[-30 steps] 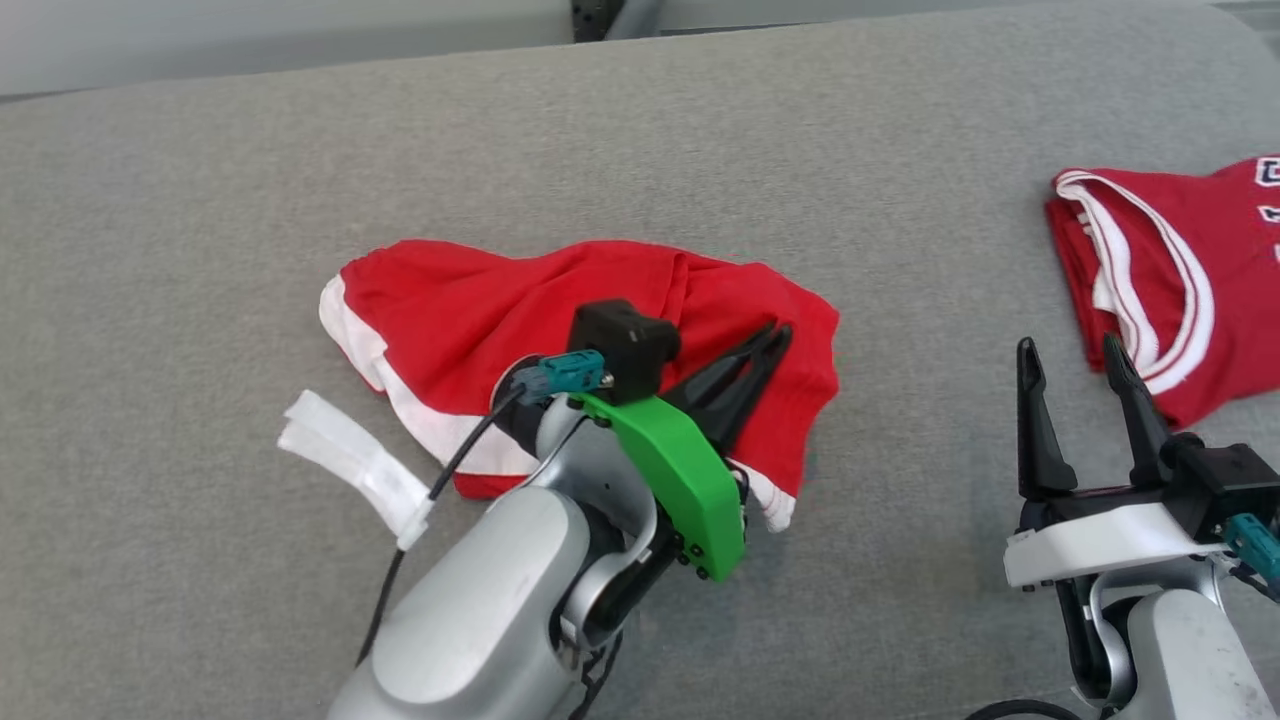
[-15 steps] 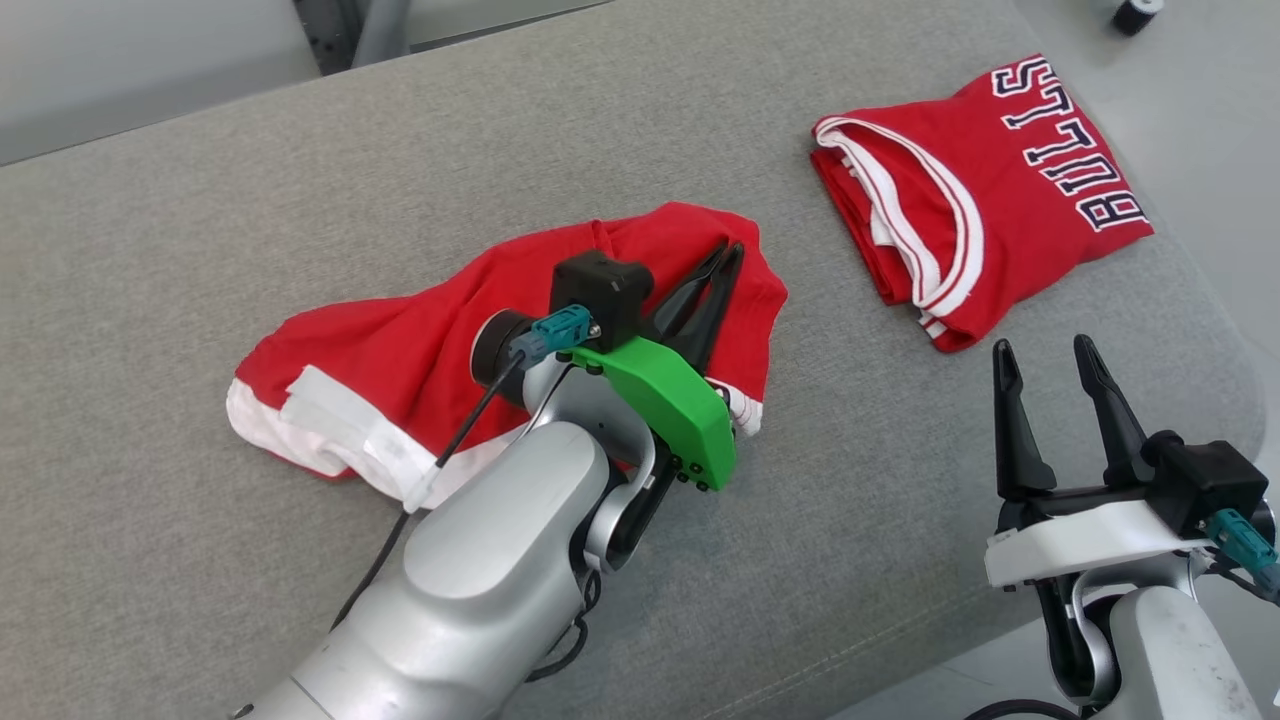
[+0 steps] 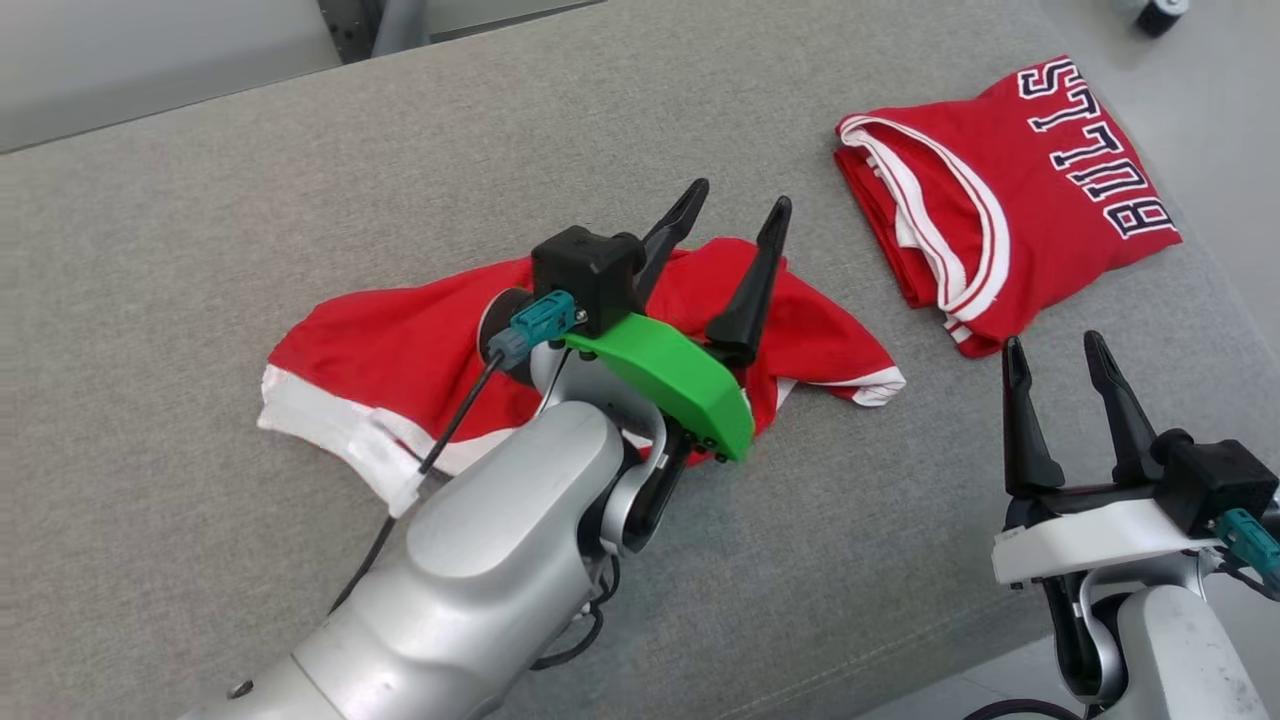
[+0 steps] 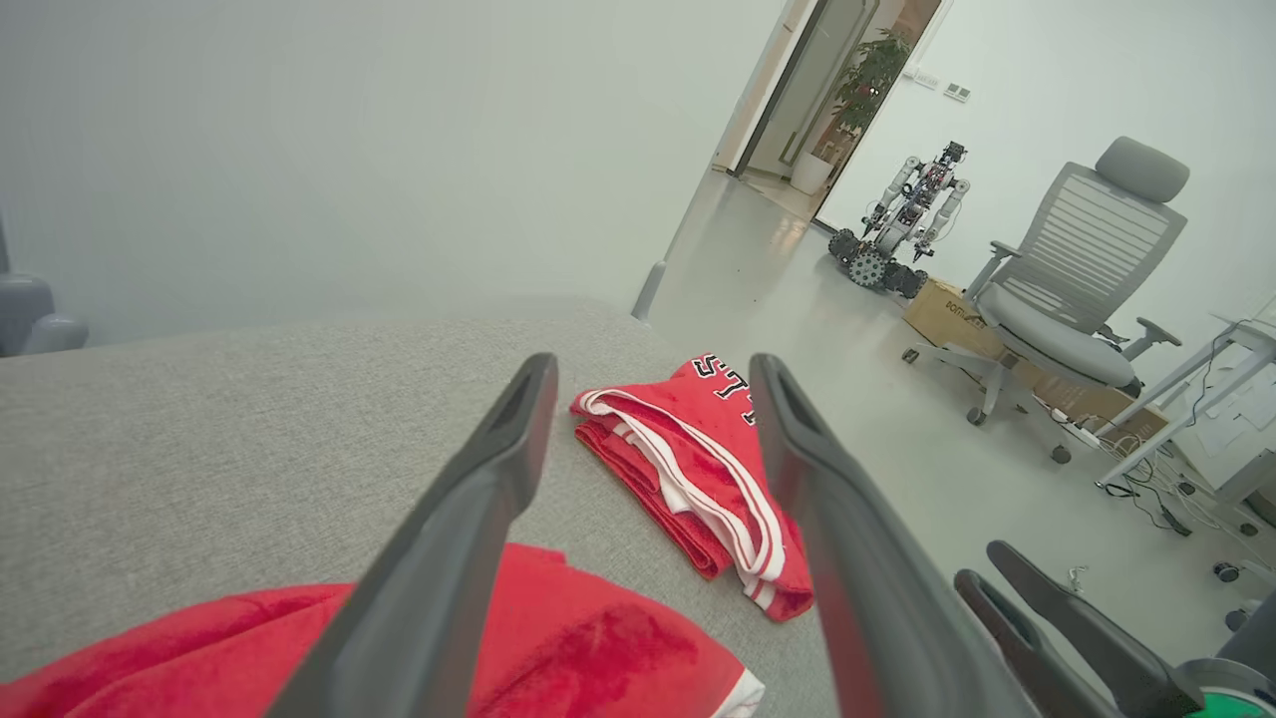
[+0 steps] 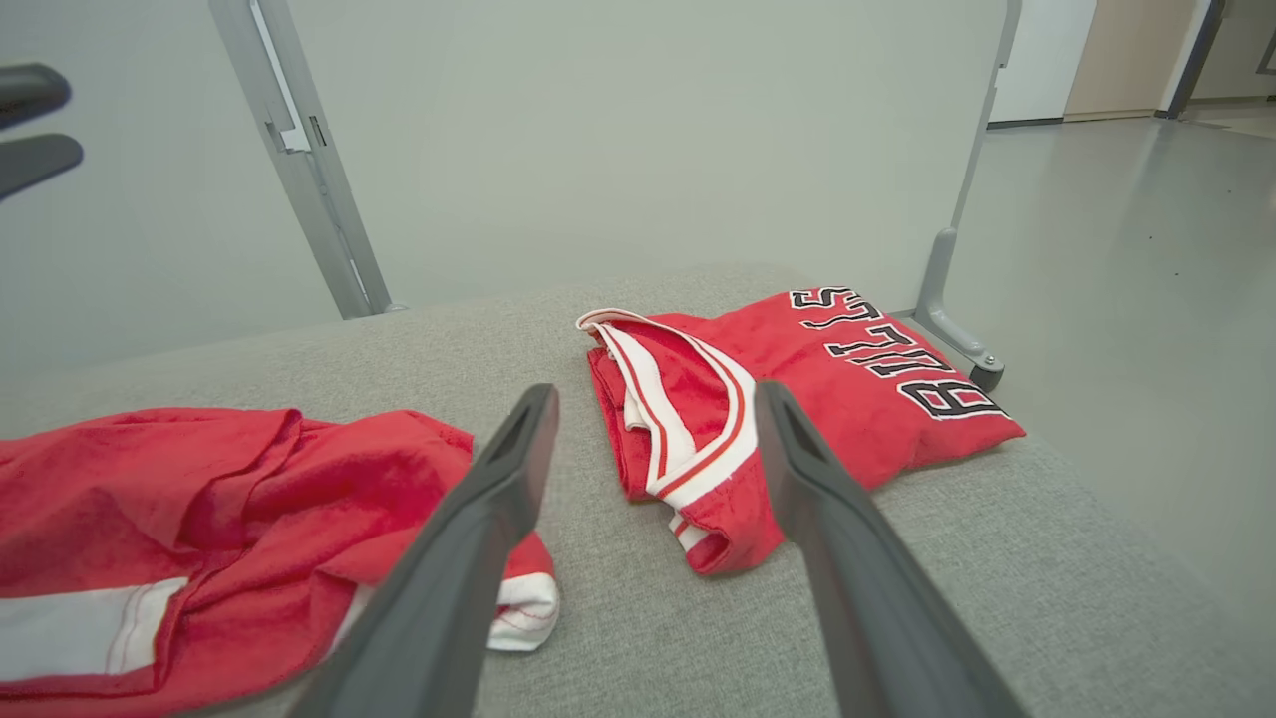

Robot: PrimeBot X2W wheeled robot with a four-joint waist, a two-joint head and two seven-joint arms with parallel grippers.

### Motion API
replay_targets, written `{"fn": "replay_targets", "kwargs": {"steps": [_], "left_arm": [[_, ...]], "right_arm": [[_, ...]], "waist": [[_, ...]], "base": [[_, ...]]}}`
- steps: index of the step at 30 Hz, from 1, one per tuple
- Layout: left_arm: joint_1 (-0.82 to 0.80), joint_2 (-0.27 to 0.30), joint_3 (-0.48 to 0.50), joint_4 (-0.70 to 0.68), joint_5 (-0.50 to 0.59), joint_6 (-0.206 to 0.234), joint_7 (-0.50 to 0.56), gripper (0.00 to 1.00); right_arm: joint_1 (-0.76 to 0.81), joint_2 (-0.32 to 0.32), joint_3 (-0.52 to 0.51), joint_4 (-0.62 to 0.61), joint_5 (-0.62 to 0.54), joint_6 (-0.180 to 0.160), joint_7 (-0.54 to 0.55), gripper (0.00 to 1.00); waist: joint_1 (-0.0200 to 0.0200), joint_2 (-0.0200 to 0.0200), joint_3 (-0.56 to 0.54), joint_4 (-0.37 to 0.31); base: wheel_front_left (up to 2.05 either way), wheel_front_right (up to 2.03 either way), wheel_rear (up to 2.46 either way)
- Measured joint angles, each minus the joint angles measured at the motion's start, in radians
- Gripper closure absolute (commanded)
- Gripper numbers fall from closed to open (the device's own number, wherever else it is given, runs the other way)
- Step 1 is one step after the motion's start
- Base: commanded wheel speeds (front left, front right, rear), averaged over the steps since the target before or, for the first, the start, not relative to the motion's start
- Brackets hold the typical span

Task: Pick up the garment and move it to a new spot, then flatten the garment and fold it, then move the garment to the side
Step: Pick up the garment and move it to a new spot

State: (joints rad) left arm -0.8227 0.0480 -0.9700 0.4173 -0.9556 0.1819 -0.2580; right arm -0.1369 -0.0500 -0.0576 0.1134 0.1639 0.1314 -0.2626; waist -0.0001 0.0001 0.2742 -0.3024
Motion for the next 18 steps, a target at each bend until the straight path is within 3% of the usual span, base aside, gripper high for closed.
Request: {"fn": "replay_targets", "kwargs": {"steps": [3,11,18], "left_arm": [[0.038,0.026,0.045,-0.015,0.051,0.012,-0.003,0.00],[0.298,0.184,0.230,-0.148,0.213,0.046,-0.004,0.00],[0.548,0.236,0.385,-0.234,0.328,0.049,-0.005,0.00]], "right_arm": [[0.007,0.001,-0.009,-0.006,-0.014,0.000,0.000,0.00],[0.063,0.001,-0.032,-0.025,-0.048,0.000,0.000,0.00],[0.138,0.001,-0.055,-0.047,-0.081,0.000,0.000,0.00]], "waist": [[0.0000,0.0000,-0.011,0.030],[0.0000,0.0000,-0.064,0.095],[0.0000,0.0000,-0.106,0.157]], "base": [[0.00,0.00,0.00],[0.00,0.00,0.00],[0.00,0.00,0.00]]}}
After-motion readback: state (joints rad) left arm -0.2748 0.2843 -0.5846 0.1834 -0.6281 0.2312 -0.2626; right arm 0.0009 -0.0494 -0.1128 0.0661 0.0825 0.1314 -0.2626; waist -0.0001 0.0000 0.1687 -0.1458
